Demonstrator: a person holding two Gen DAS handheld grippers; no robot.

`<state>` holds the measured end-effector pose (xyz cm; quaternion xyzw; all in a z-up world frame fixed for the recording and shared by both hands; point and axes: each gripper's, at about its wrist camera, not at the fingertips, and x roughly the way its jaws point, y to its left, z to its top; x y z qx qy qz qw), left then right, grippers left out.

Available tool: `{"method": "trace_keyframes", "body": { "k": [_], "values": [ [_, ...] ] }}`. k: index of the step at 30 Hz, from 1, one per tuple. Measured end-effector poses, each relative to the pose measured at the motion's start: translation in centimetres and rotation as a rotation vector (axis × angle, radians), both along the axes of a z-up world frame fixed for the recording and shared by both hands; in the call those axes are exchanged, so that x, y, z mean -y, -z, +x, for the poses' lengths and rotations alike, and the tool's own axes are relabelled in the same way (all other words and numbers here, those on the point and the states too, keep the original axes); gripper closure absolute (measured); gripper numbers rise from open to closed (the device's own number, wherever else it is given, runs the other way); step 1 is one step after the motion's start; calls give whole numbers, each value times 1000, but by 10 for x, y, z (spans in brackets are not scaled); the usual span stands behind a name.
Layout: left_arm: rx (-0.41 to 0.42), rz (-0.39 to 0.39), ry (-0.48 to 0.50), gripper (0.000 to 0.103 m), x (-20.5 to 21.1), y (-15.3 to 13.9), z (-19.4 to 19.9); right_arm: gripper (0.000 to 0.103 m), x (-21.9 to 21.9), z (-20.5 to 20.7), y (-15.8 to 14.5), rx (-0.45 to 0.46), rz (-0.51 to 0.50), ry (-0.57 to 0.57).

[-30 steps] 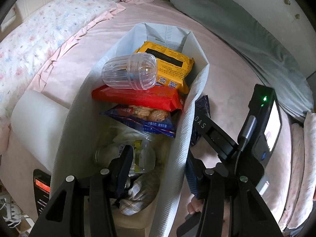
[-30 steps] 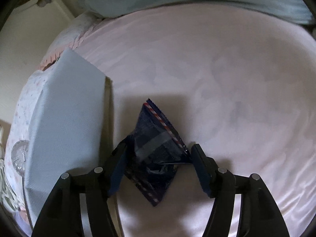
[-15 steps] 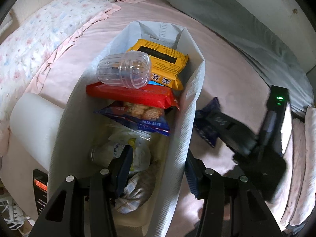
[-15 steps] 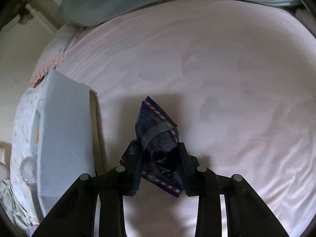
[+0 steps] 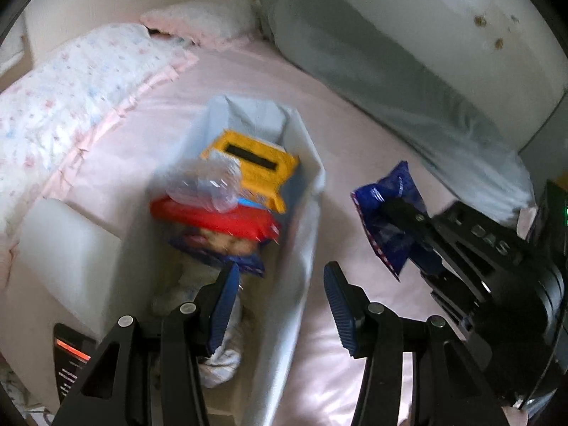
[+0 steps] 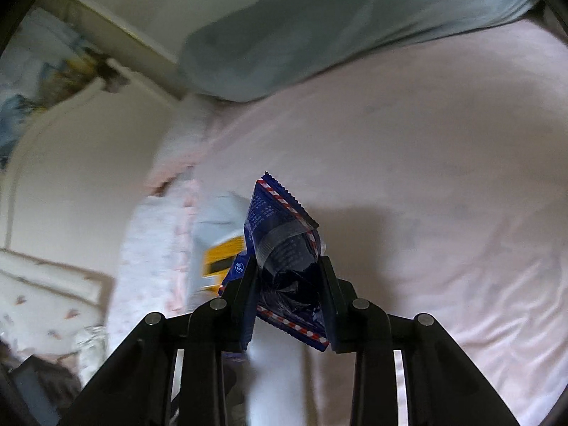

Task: Organize objects
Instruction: 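Lift the blue packet and drop it into the paper bag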

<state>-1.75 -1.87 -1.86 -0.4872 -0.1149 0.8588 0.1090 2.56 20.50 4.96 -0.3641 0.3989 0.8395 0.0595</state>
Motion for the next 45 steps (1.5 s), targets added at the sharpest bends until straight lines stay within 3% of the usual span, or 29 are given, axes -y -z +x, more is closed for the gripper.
{"method": "trace_keyframes", "body": {
  "k": [11,13,18,27,29,32,36,39,42,43,44,45],
  "values": [
    [-52,-53,-38,56,8,-10,-1,70,32,-13,-17,-172,-12,-148],
    [-52,-53,-32,56,5,-9,-2,60,37,-15,-17,-206,-43,-180],
    [-72,-59,-45,56,8,-10,-4,54,48,-12,-16,-181,-173,-284],
    [-79,-65,-52,56,10,-9,-6,52,37,-4,-24,-141,-104,-209],
    [-86,-78,-40,56,7,-10,-4,52,34,-4,-20,-96,-31,-140],
    [-89,-79,-12,56,1,-6,-7,52,32,-5,-9,10,185,-43],
    [-98,-80,24,57,-9,-4,-7,53,43,-4,32,118,482,-119],
    [-104,-56,37,56,-14,-5,1,53,51,-11,76,285,669,-155],
    [-92,-81,54,56,-21,-2,1,54,65,-9,115,272,721,-208],
    [-93,-98,56,56,-22,-2,3,53,68,0,115,217,752,-174],
    [-97,-114,59,56,-23,-3,4,52,69,-2,114,232,753,-178],
    [-106,-129,62,56,-23,-4,4,41,68,-3,113,244,754,-166]
  ]
}}
